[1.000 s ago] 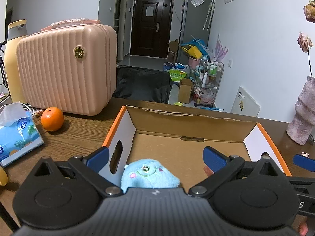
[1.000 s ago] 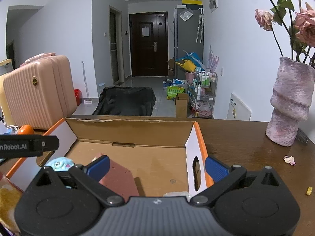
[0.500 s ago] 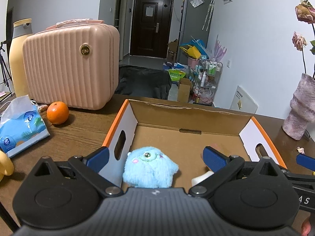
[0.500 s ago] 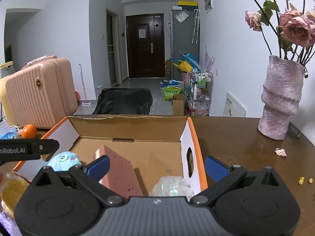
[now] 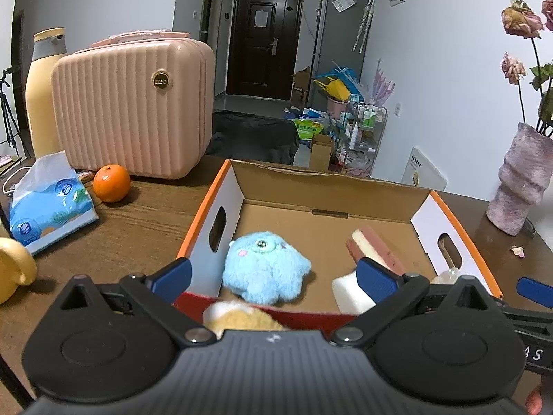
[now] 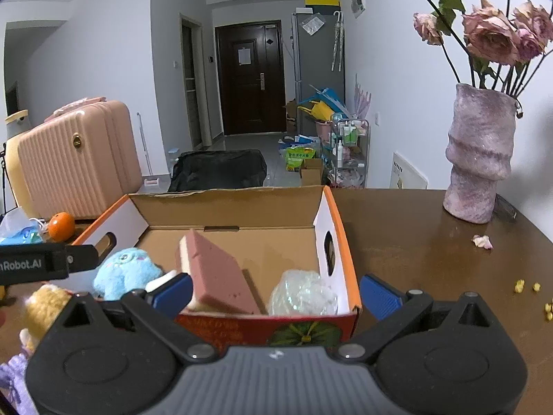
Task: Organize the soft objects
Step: 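Move both tools back from the box toward the soft items on the table, then grasp the pink satin scrunchie with the right tool, then grasp the lavender drawstring pouch with the left tool while the right tool holds the scrunchie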
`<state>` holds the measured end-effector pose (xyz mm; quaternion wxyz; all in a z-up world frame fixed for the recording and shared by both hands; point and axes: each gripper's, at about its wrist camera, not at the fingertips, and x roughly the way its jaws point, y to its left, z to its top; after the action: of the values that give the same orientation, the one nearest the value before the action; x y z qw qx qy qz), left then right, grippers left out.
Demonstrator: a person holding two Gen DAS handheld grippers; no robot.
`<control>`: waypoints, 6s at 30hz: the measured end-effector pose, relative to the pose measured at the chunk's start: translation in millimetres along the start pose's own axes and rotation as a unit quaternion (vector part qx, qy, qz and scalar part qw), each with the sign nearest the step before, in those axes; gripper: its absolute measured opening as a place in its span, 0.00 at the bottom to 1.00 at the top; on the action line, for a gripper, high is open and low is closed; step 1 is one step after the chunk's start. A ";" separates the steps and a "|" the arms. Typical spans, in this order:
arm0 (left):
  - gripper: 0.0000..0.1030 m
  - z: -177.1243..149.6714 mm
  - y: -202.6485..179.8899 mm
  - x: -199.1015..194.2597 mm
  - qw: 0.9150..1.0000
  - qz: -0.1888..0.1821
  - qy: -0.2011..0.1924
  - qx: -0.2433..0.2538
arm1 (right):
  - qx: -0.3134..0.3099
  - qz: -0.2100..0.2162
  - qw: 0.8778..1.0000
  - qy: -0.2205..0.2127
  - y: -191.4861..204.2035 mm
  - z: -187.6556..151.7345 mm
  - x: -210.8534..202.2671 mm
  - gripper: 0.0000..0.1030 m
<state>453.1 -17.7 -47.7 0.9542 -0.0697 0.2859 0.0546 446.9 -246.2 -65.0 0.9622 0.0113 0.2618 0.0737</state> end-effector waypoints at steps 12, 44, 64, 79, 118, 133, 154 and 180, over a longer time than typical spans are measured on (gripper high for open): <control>1.00 -22.0 8.0 -30.0 1.000 0.003 -0.002 0.002 | 0.001 -0.007 1.000 -0.004 4.6 -23.9 -32.1 1.00; 1.00 -83.1 36.9 -103.2 1.000 -0.001 -0.015 0.020 | -0.013 0.015 1.000 -0.012 35.7 -82.2 -104.2 1.00; 1.00 -84.5 98.0 -106.5 1.000 0.005 -0.014 0.023 | -0.053 0.038 0.998 -0.002 107.6 -89.7 -89.1 0.87; 1.00 -81.3 133.0 -99.4 1.000 0.009 -0.005 0.028 | -0.030 0.044 0.997 0.051 118.3 -91.1 -52.8 0.45; 1.00 -93.0 123.2 -89.8 0.999 0.025 0.005 0.019 | 0.033 0.102 0.994 0.000 84.6 -90.0 -82.3 0.27; 1.00 -103.1 85.5 -86.4 0.999 -0.008 0.020 0.031 | 0.051 0.107 0.993 -0.021 62.0 -87.4 -96.3 0.27; 1.00 -113.0 40.4 -60.0 0.996 0.025 0.049 0.073 | 0.078 0.094 0.992 -0.037 12.7 -81.4 -97.9 0.27; 0.23 -122.7 41.4 -61.1 0.994 -0.006 0.077 0.080 | 0.078 0.087 0.993 -0.026 12.0 -83.7 -92.0 0.27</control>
<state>330.4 -1.1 -119.6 0.9322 0.0008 0.3614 0.0202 324.6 -249.4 -90.4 0.9549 0.1110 0.2395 0.1357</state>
